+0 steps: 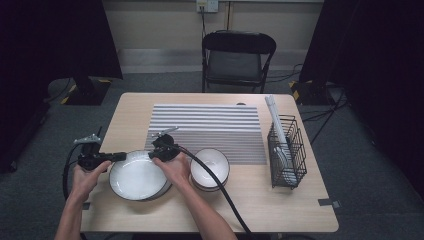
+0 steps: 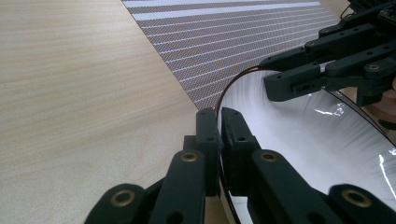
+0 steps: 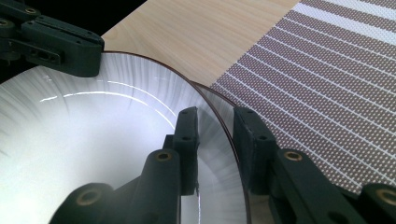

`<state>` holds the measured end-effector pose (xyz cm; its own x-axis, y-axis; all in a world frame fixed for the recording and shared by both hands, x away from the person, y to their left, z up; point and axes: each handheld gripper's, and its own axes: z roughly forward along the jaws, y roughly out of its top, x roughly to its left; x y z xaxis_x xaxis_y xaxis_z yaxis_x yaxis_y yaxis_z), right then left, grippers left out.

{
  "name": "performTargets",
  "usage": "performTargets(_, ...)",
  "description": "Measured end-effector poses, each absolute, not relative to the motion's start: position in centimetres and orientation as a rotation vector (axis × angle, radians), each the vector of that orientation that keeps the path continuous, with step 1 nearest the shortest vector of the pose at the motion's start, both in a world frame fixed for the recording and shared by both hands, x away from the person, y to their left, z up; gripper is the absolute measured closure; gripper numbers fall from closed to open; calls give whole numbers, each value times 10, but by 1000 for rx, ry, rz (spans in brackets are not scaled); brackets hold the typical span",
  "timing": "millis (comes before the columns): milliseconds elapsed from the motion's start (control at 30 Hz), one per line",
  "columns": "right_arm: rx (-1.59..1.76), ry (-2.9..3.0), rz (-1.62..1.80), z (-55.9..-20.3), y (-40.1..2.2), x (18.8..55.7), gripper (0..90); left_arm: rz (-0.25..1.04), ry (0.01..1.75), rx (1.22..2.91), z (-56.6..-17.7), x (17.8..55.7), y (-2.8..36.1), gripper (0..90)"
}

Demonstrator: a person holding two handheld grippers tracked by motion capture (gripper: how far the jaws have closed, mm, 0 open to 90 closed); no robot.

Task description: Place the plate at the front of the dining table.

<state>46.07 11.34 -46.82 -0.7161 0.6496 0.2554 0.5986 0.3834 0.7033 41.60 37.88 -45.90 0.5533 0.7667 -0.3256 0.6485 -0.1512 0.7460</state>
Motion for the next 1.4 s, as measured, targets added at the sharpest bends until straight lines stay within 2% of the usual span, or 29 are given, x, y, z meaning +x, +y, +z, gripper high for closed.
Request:
performTargets(433,1196,2565,1294,-468,111,464,750,158,1166,1842,-459,418,378,867)
performTargets(667,1185,2565,1309,-468,110,464,756,84,1168,1871,-467,418,378,804)
performTargets(767,1186,2562,1308,-468,110,464,756,87,1168,1871,-466,418,378,824)
performTargets(933,1194,2556,1301,-468,112,462,754,170,1154,1895,-460,419,375,843)
performTargets(1167,1152,2549,1310,-466,112,464,777,148,1154,1862,-462,419,378,852)
performTargets(1400,1188,2565,1284,-468,109,460,756,141,1153,1861,-462,418,378,852)
